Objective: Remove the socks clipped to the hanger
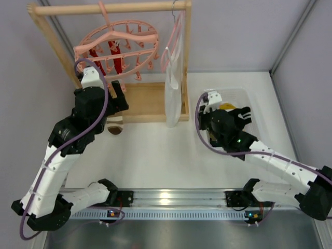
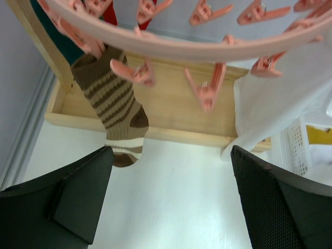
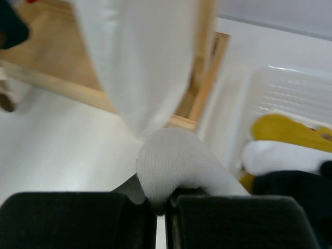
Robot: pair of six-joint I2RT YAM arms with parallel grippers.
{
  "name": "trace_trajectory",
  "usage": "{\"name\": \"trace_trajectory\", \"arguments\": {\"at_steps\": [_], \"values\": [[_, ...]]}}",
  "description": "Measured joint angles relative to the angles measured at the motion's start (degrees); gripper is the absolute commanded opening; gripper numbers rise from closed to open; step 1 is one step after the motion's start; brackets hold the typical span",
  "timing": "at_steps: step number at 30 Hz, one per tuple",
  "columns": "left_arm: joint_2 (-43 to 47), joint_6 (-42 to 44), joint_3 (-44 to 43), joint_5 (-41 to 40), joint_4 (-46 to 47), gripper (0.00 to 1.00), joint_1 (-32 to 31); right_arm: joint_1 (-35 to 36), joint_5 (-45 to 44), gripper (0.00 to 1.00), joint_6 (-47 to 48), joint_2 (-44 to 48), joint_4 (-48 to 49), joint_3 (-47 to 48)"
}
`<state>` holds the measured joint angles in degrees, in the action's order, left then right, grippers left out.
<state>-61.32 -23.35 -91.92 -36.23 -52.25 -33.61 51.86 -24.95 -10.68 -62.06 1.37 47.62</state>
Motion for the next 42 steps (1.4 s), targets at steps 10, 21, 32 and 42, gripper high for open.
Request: {"name": "trace_trajectory", "arguments": {"at_steps": [10, 21, 32, 42], "values": [[13.86, 0.79, 16.57, -0.68, -0.15, 0.98, 0.0, -29.0, 9.99, 0.34, -0.66, -12.76, -12.5, 14.58], [23.19, -0.52, 21.49, -8.68, 0.74, 0.98, 0.0, -33.2, 15.8, 0.9, -0.76, -23.54, -19.19, 24.3], [23.67, 2.03, 32.57, -8.96, 9.64, 0.98, 0.02, -20.94, 27.67, 0.99, -3.13, -5.33, -8.81, 10.12], [14.21, 8.33, 42.14, 14.8, 21.9, 0.98, 19.89, -20.9, 37.27, 0.99, -4.85, 4.83, 1.77, -5.03]]}}
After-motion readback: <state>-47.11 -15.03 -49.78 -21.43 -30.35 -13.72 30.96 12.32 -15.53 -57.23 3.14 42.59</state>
